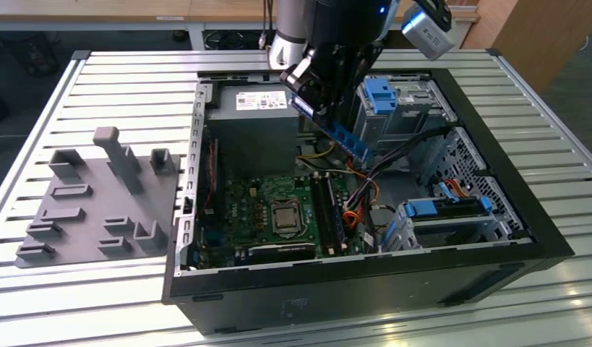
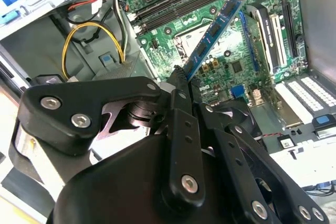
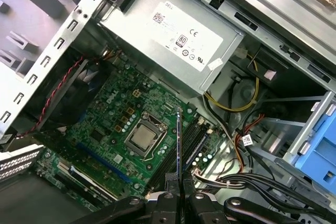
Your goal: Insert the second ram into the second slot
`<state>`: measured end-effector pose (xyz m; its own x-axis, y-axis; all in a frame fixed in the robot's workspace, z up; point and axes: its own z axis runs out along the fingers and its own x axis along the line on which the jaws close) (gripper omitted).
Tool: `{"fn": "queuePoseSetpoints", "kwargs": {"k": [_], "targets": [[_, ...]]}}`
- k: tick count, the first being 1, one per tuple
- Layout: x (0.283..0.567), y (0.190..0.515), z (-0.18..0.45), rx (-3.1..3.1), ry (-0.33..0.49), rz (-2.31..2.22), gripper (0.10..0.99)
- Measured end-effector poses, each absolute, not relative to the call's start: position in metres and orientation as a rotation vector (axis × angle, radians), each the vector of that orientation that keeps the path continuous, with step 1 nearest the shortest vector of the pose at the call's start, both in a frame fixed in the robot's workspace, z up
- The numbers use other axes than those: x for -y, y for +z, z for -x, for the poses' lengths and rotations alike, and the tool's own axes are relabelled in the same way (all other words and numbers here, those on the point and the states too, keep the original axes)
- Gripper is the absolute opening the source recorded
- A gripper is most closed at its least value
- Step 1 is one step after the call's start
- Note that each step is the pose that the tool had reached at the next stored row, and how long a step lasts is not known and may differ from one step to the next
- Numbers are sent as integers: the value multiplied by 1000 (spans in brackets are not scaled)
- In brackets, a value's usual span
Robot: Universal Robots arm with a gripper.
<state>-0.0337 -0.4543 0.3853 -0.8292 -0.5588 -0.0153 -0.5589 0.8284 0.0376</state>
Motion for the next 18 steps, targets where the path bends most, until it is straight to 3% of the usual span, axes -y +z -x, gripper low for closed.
{"fn": "queuePoseSetpoints", "kwargs": {"k": [18], "targets": [[454,385,34,-3030,63,807,137]]}}
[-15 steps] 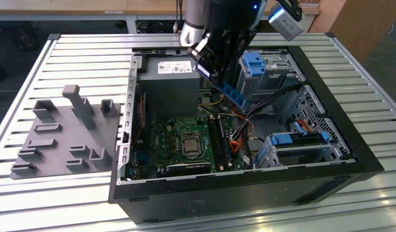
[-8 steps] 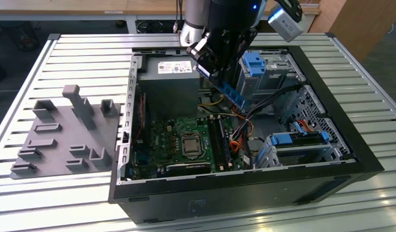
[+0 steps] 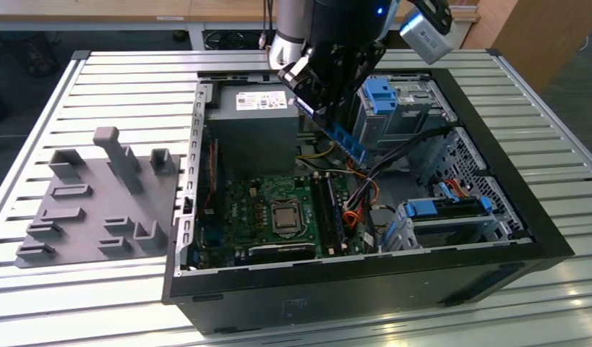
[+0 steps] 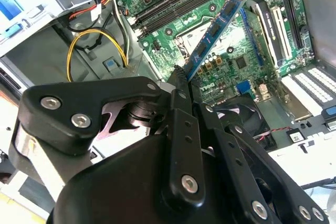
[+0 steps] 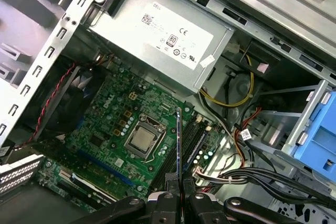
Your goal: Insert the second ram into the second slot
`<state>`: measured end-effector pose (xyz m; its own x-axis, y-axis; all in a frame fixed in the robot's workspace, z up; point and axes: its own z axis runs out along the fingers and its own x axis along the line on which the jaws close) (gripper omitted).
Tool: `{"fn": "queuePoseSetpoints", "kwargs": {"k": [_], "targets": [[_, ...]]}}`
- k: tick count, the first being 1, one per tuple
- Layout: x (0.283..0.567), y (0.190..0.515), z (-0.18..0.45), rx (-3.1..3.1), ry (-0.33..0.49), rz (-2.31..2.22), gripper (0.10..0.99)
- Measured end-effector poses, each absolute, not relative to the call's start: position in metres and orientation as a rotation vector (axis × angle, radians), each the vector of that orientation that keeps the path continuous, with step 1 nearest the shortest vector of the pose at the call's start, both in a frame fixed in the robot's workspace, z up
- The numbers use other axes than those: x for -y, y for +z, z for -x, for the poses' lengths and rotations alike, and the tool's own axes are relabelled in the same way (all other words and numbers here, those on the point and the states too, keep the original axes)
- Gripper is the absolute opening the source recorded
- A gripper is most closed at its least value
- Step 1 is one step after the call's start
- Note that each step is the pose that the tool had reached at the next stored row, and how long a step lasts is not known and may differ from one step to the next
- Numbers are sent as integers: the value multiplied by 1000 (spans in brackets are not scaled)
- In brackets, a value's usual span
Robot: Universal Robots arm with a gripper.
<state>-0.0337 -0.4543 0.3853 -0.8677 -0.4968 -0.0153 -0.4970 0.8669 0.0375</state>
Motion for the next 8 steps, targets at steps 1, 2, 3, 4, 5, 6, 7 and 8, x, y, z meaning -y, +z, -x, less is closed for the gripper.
{"fn": "queuePoseSetpoints", "kwargs": {"k": [1,2,3,4,5,6,7,8], "targets": [[454,385,34,-3031,63,803,137],[454,385,34,-3032,63,799,137],[454,385,34,-3033,63,796,137],[454,385,34,-3034,63,792,137],[454,385,34,-3035,63,788,137],[454,385,34,-3036,63,785,137],[454,385,34,-3037,63,781,137],[454,385,34,-3038,63,777,137]]}}
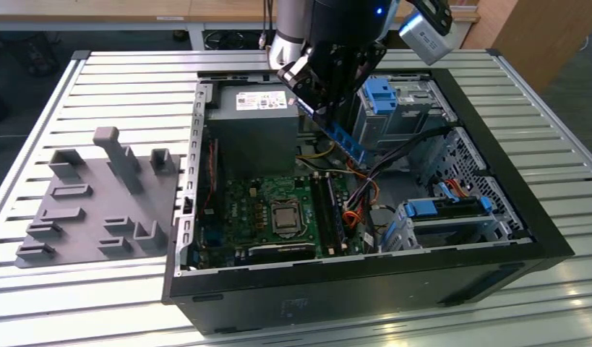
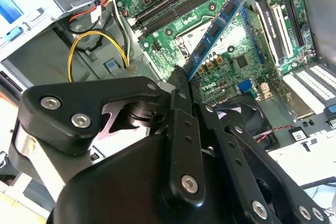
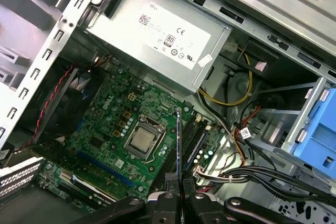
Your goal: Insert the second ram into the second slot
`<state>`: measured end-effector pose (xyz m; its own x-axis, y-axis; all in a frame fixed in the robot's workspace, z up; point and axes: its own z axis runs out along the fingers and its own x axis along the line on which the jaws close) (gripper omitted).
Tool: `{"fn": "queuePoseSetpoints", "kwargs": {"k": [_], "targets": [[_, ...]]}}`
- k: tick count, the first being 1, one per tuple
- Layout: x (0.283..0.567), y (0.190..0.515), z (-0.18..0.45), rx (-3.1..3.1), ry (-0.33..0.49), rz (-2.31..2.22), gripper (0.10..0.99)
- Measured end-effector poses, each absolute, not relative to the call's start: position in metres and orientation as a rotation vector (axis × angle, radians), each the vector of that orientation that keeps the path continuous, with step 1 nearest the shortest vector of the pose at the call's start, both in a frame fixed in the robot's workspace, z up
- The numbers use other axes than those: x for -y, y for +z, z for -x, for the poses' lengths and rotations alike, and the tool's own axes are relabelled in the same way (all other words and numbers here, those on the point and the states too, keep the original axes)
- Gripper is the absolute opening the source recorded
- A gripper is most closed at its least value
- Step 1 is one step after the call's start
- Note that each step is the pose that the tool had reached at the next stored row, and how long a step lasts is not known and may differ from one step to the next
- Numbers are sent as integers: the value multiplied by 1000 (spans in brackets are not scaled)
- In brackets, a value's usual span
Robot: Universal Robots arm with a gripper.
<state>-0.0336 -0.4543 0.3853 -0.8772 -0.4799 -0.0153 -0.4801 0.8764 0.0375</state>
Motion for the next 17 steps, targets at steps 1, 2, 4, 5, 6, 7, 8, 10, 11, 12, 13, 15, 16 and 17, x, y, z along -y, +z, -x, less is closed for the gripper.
{"fn": "queuePoseSetpoints", "kwargs": {"k": [1,2,4,5,6,7,8,10,11,12,13,15,16,17], "targets": [[454,385,34,-3039,63,773,137],[454,385,34,-3040,63,769,137],[454,385,34,-3041,63,762,137],[454,385,34,-3042,63,758,137],[454,385,34,-3043,63,754,137],[454,385,34,-3044,63,750,137],[454,385,34,-3045,63,746,137],[454,385,34,-3046,63,740,137],[454,385,34,-3047,63,737,137],[454,385,34,-3048,63,734,137],[454,385,34,-3048,63,731,137],[454,385,34,-3050,63,724,137],[454,385,34,-3051,63,722,137],[454,385,34,-3051,63,719,137]]}}
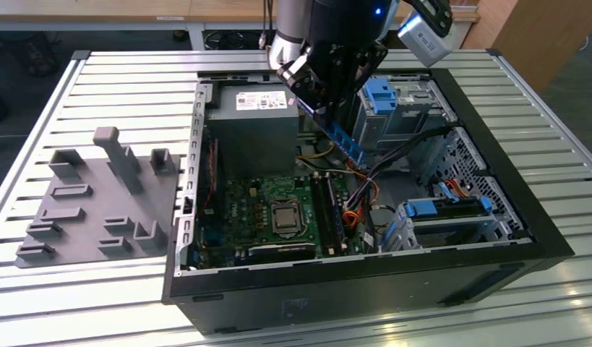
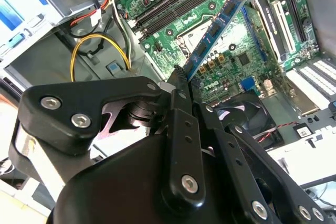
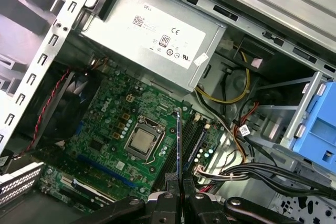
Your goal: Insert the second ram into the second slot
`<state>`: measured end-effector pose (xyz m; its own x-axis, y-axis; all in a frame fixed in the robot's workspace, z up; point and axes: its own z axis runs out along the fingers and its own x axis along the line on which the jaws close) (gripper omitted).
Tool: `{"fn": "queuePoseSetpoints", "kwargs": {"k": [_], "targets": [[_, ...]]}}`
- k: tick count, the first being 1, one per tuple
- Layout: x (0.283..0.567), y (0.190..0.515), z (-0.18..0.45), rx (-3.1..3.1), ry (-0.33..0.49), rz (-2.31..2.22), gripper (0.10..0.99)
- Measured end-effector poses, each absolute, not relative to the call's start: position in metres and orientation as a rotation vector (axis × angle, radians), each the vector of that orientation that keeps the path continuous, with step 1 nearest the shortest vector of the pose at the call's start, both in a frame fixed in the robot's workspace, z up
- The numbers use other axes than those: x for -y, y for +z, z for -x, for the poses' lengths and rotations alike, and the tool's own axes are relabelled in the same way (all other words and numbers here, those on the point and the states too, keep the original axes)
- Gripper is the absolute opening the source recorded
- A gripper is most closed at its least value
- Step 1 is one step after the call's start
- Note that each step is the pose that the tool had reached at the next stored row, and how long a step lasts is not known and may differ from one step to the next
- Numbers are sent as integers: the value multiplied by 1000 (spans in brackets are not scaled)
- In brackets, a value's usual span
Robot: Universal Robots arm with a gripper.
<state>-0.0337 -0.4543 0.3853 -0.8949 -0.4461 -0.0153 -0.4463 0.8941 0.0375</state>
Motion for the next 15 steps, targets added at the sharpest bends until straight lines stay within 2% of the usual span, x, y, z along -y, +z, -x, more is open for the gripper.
{"fn": "queuePoseSetpoints", "kwargs": {"k": [15], "targets": [[454,385,34,-3059,63,681,137]]}}
